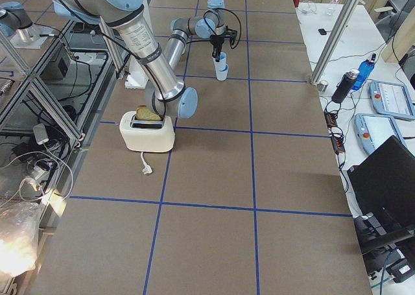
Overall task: Stack blue cups with both arms
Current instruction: 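Lower the held cup into the centre cup with the right gripper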
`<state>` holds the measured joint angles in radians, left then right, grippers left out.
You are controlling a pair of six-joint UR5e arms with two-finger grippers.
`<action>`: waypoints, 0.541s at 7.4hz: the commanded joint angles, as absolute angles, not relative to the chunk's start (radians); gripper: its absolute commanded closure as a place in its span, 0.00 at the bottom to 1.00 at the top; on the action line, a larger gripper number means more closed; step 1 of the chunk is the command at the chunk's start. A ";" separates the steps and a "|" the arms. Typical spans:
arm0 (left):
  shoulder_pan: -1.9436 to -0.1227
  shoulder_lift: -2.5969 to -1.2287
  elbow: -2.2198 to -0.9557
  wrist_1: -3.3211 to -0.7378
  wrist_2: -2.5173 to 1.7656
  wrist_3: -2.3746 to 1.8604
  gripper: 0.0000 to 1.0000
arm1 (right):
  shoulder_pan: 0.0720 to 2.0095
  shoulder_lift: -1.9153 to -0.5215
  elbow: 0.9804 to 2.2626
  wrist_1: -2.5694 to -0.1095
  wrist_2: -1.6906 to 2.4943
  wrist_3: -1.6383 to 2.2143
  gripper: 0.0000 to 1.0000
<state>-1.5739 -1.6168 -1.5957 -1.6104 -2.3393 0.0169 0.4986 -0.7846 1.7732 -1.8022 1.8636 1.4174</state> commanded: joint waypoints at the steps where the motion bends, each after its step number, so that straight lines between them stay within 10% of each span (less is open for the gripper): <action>1: -1.574 -1.617 -1.597 -1.611 -2.339 0.014 0.01 | 0.499 -0.784 1.728 -1.734 1.864 1.414 1.00; 2: -1.572 -1.617 -1.597 -1.611 -2.339 0.014 0.01 | 0.499 -0.784 1.720 -1.717 1.864 1.413 1.00; 3: -1.572 -1.618 -1.597 -1.611 -2.339 0.014 0.01 | 0.499 -0.784 1.720 -1.717 1.864 1.408 0.62; 4: -1.572 -1.618 -1.597 -1.611 -2.339 0.014 0.01 | 0.500 -0.787 1.730 -1.720 1.867 1.367 0.01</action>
